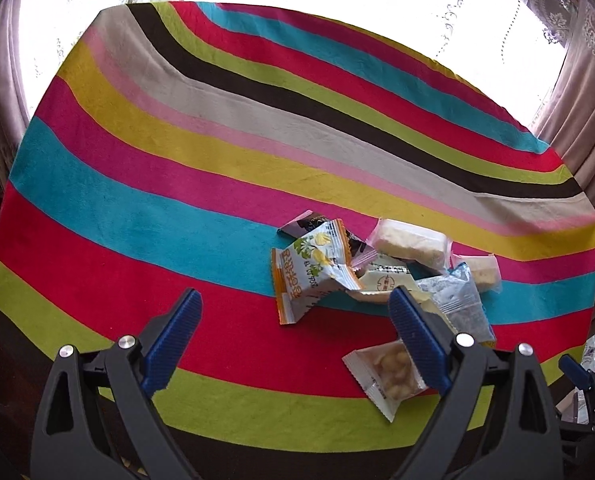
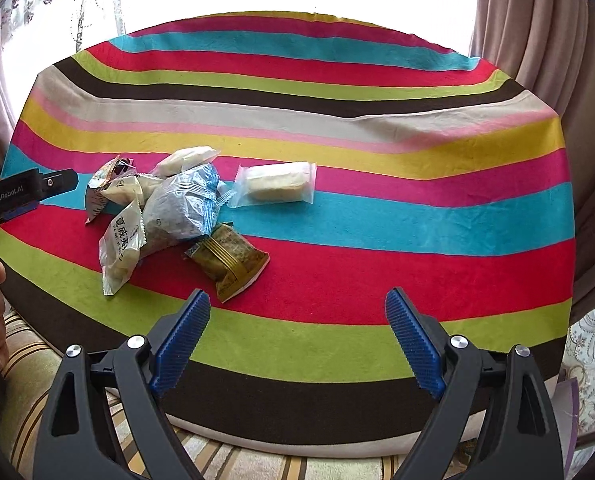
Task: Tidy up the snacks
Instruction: 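Grasp the lemon-print packet with left tool while right tool grasps yellow-green packet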
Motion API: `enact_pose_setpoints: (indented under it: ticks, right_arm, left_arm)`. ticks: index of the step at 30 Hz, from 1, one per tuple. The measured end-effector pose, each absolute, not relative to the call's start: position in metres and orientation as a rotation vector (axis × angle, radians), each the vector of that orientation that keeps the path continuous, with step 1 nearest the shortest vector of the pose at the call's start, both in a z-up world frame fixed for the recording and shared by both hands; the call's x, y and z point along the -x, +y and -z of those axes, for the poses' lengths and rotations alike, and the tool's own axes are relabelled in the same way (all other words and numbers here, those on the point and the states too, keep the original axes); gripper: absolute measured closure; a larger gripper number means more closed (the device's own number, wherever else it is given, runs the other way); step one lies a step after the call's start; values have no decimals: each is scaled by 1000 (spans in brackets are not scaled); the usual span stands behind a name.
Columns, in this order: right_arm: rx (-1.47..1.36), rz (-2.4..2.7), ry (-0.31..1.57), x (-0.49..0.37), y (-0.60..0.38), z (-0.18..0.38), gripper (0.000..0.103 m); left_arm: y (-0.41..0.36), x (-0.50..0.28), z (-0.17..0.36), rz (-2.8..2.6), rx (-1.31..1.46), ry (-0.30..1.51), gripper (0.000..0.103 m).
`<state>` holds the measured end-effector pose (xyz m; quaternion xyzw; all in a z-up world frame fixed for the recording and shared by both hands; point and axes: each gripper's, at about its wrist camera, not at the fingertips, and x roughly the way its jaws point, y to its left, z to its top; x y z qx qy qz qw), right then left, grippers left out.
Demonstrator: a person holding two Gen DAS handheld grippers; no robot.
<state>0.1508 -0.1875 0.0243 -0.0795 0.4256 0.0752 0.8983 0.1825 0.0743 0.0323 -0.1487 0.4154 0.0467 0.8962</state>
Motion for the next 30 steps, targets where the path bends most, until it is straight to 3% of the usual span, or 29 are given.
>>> enact_pose_setpoints:
  ticks: [8, 10, 28, 30]
  right_arm:
    - [186, -193, 906, -171, -169, -13, 17]
    - [193, -198, 910, -176, -164, -10, 17]
    - [198, -231, 963, -206, -151, 12, 18]
    - [191, -243, 977, -209, -151, 14, 23]
  left_arm:
    - [89, -208, -16, -72, 419, 901, 24]
    - [91, -214, -10, -67, 434, 918, 40]
    - [73, -217, 2, -106, 251, 931, 52]
    - [74, -215, 2, -107, 258, 929, 53]
